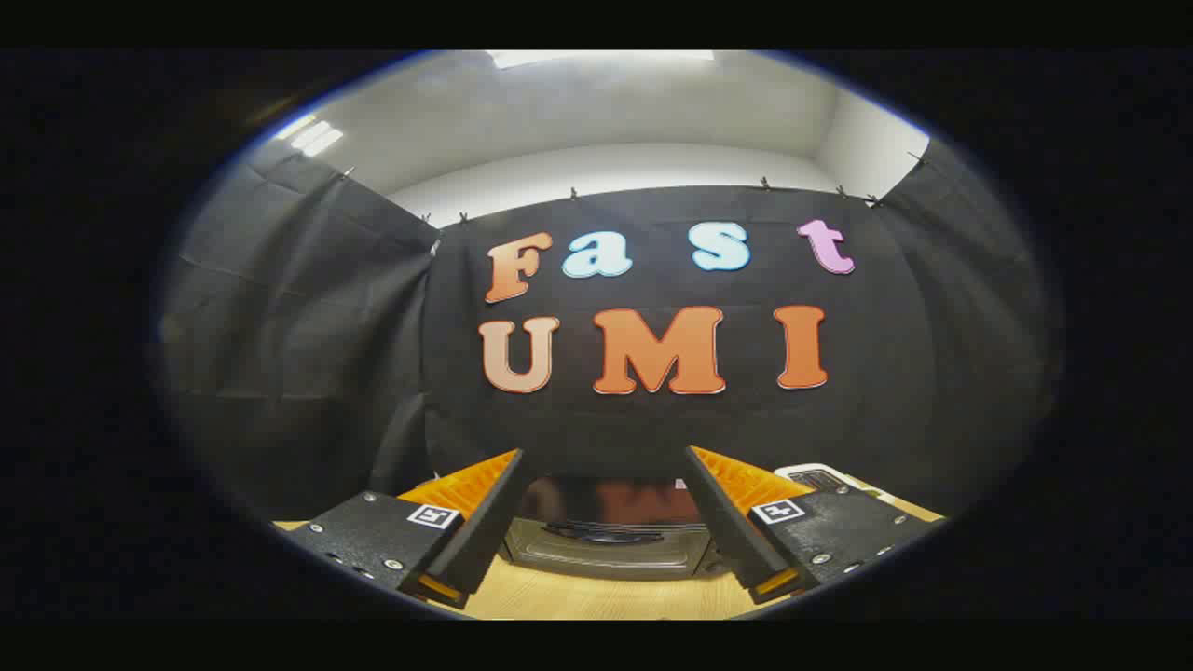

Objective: Open the toaster oven, put the food inside, and close the toaster oven door.

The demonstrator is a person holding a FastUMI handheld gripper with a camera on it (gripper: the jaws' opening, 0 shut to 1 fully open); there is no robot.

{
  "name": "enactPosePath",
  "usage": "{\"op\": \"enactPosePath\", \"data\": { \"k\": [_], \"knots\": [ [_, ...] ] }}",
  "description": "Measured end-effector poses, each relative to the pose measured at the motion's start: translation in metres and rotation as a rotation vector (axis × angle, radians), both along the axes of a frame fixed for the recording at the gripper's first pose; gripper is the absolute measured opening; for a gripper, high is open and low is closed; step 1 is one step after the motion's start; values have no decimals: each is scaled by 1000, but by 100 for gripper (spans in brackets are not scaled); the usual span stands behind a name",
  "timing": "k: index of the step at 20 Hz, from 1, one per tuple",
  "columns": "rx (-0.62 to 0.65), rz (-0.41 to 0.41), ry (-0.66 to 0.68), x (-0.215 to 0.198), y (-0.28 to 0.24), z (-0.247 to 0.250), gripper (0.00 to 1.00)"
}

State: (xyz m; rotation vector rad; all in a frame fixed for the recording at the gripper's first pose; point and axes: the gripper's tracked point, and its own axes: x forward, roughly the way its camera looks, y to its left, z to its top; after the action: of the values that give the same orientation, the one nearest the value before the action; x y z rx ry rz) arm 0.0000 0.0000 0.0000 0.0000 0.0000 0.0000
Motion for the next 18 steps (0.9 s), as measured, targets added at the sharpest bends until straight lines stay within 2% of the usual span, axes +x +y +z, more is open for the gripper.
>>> {"op": "enactPosePath", "data": {
  "k": [10, 18],
  "knots": [
    [11, -4, 16, 22, 4, -19, 98],
    [37, 36, 45, 31, 21, -29, 98]
  ]
}}
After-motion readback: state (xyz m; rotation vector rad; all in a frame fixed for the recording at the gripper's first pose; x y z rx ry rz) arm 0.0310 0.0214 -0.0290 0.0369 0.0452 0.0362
